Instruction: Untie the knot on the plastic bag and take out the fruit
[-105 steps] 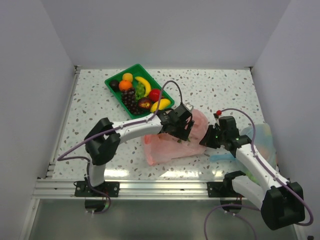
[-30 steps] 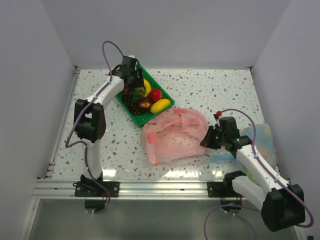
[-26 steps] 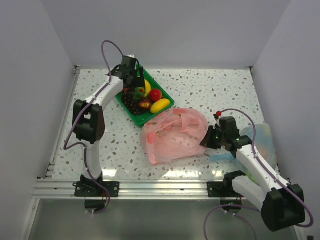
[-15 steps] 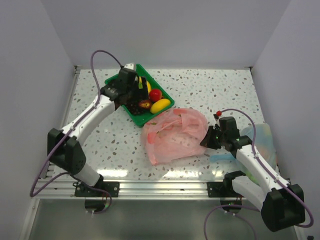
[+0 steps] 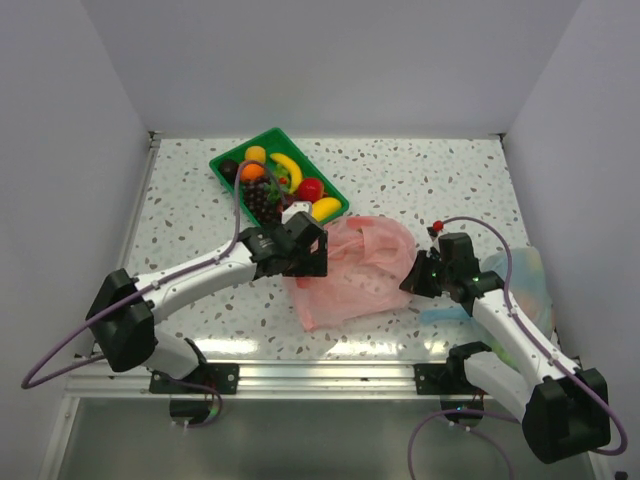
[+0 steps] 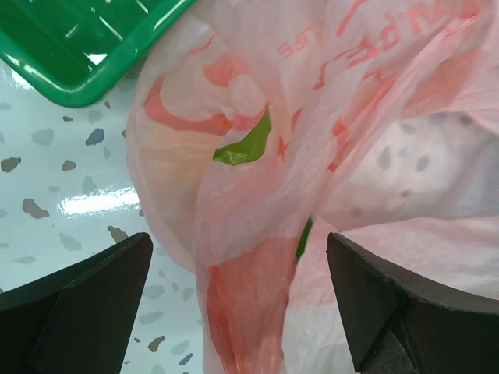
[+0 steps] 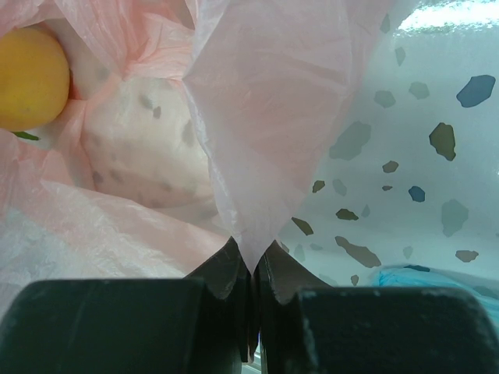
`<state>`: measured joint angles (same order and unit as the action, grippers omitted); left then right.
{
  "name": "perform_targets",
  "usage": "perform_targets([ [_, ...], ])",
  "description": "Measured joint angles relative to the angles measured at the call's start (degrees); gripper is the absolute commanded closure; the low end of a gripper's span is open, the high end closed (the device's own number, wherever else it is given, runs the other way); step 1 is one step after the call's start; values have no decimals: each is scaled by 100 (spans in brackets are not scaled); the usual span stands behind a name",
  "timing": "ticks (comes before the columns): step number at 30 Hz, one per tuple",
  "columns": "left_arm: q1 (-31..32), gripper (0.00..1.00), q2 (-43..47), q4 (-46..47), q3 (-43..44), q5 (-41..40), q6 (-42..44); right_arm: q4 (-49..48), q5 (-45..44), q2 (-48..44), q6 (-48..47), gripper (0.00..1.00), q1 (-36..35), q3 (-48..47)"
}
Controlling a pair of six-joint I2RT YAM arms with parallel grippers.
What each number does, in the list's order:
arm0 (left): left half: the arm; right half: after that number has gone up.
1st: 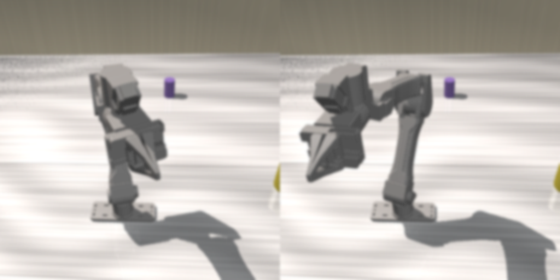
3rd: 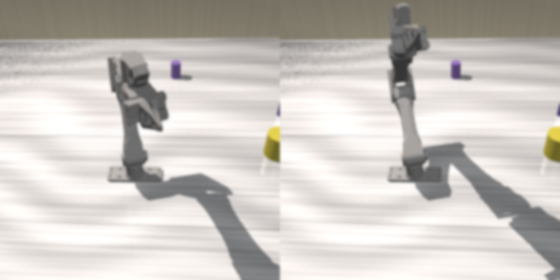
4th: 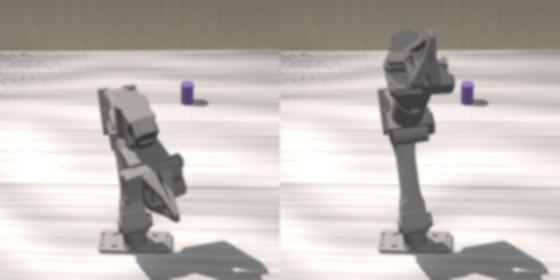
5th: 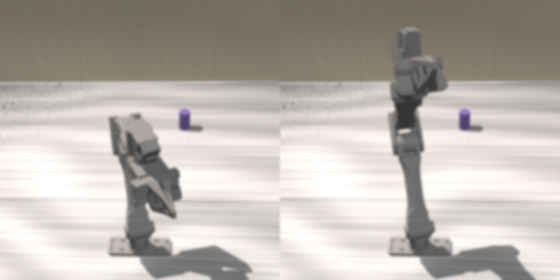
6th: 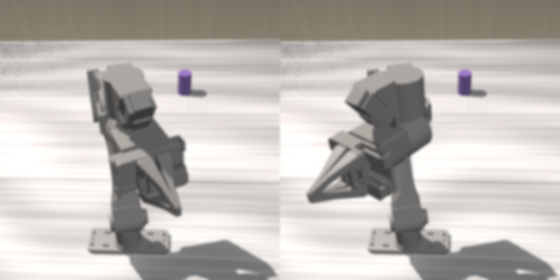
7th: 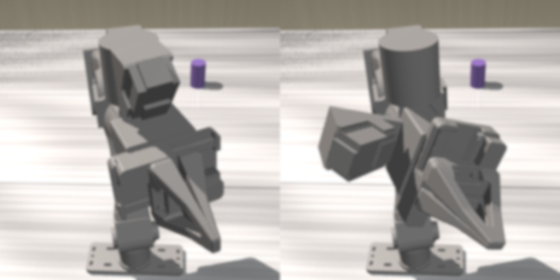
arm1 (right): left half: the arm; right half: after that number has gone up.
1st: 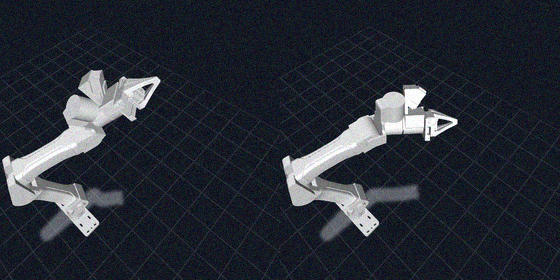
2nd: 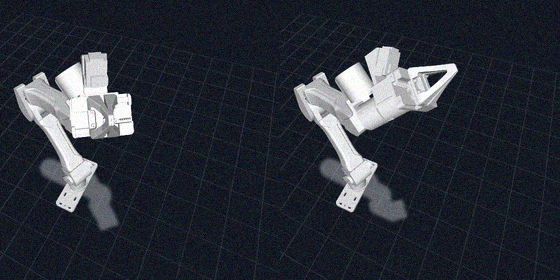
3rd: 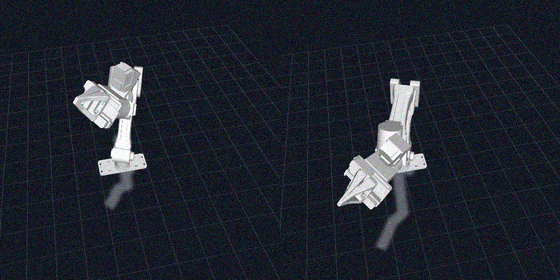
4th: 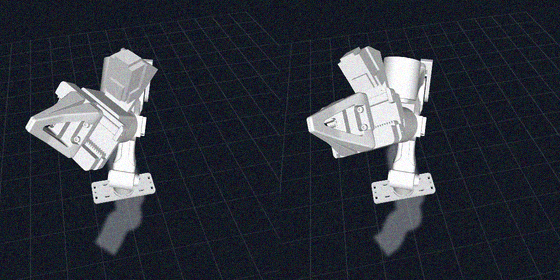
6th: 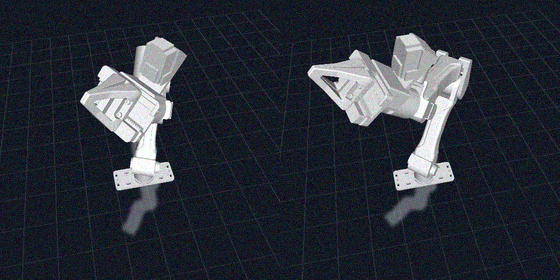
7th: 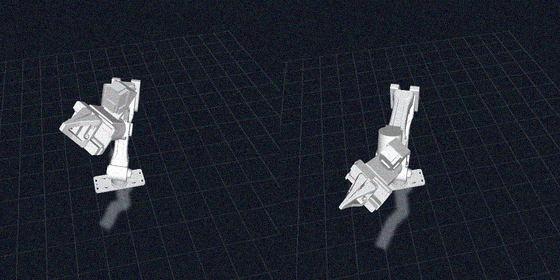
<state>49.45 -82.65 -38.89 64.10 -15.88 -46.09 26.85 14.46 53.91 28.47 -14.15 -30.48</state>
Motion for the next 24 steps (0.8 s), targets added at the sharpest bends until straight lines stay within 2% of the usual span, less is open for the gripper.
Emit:
perform_targets([
  [2, 55, 5, -155, 15, -122, -59, -63, 0, 0, -15, 2, 93, 0, 0],
  [6, 63, 25, -413, 61, -306, -179, -118, 0, 0, -109, 2, 93, 0, 0],
  [7, 61, 42, -457, 68, -323, -201, -105, 0, 0, -125, 2, 93, 0, 0],
  [9, 61, 66, -562, 105, -337, -240, -92, 0, 0, -149, 2, 93, 0, 0],
  [10, 61, 90, -608, 131, -334, -240, -50, -4, 0, -149, 2, 93, 0, 0],
  [11, 66, 99, -651, 149, -326, -236, -22, -4, 0, -149, 2, 93, 0, 0],
  [14, 138, 100, -800, 20, -59, -240, 157, -9, 2, -149, 2, 93, 0, 0],
  [20, 553, 100, -986, -26, 1403, -212, 328, -9, 0, -149, 2, 93, 0, 0],
  [24, 658, 100, -649, 186, 973, -114, 284, -9, 0, -149, 2, 93, 0, 0],
])
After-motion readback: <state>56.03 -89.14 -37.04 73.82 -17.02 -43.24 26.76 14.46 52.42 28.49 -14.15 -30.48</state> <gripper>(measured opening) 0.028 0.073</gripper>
